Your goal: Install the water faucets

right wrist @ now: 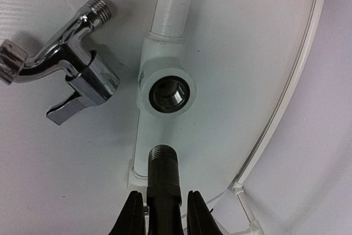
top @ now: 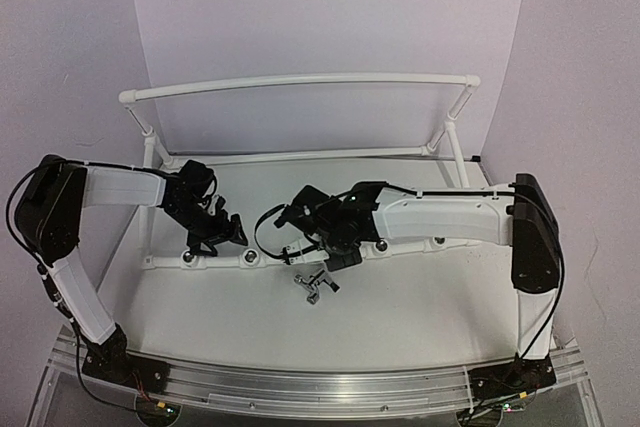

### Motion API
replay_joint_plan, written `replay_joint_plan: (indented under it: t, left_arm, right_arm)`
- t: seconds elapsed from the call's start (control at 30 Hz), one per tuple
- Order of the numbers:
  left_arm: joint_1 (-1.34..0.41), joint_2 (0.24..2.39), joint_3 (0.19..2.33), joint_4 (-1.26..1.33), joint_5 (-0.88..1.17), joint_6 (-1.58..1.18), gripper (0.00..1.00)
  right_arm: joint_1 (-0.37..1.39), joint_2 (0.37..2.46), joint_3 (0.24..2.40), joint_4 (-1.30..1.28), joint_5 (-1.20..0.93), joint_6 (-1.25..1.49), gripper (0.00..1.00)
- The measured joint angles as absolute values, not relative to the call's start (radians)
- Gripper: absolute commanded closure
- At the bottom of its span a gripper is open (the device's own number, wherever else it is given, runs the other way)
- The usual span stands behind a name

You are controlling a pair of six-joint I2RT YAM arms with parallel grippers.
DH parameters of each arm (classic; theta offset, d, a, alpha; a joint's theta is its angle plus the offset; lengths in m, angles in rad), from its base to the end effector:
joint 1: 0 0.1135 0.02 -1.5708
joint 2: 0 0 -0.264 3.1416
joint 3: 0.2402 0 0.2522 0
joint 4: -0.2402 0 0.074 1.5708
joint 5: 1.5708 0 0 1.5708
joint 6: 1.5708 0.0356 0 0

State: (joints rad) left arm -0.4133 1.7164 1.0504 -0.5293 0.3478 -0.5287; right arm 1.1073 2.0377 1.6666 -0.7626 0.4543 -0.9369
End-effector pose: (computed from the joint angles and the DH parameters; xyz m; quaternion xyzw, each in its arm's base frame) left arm 0.2950 -0.1426 0.1706 -0.0236 0.9679 -0.2349 0.0867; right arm 0.2079 0.3810 0.2203 -0.7860 0.5378 -0.2011 0.2292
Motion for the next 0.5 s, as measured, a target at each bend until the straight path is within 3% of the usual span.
replay_joint_plan:
  t: [0.13,0.5]
  left_arm:
    - [-0.411,1.737,1.044,-0.495,0.378,-0.529,0.25]
    - [-0.444,1.733,1.019,-0.415,0.469,-0.533,0.37]
  right_arm:
    - [1.104,2.038,1.699,-0.772,0.444,-0.929,1.00]
    - [1.140,2.038,1.724,-0.775,0.398,-0.911,1.00]
